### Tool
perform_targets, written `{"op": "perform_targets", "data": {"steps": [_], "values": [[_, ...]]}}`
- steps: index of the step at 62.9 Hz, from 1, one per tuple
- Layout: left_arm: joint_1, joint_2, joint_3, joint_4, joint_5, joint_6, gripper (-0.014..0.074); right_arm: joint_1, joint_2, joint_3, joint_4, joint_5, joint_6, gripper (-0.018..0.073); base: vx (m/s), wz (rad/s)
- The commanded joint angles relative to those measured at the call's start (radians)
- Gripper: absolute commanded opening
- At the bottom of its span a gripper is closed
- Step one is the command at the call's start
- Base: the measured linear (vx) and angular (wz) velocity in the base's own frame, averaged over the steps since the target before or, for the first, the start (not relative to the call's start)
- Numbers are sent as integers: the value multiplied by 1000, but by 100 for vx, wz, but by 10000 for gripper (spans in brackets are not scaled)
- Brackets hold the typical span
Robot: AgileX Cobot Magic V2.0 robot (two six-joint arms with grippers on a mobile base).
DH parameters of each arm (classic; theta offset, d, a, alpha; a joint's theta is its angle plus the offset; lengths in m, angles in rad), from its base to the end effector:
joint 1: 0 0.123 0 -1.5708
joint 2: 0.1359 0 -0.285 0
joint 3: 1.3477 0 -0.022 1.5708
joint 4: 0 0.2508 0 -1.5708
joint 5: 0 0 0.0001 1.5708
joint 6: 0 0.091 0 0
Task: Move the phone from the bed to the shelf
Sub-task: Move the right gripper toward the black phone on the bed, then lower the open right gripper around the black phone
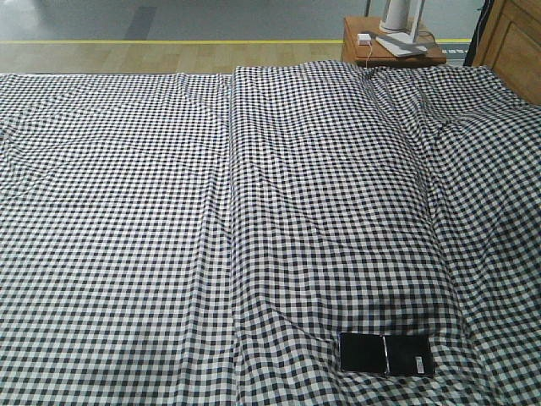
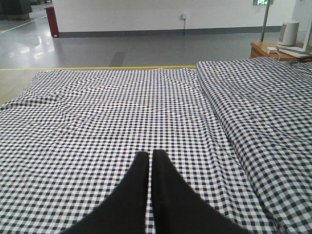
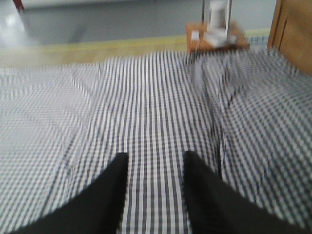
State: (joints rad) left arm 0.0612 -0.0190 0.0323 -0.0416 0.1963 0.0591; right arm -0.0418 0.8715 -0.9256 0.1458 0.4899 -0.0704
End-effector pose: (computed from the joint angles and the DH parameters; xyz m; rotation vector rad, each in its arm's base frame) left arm 0.0557 0.0027 0.1855 -0.0302 1.6930 0.0527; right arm 0.1785 -0.0012 0.3903 0.0499 1.9142 0.0767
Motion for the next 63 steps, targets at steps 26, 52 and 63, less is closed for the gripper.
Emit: {"op": "perform_targets", "data": {"steps": [26, 52, 63], "values": [[0, -8, 7, -9, -70, 0, 1, -2, 249, -34, -1, 181, 34, 713, 0, 0], [0, -8, 7, -9, -70, 0, 1, -330, 507, -195, 173, 420, -43, 689, 0, 0], [0, -8, 7, -9, -70, 0, 1, -450, 669, -249, 399, 486, -241, 683, 0, 0]]}}
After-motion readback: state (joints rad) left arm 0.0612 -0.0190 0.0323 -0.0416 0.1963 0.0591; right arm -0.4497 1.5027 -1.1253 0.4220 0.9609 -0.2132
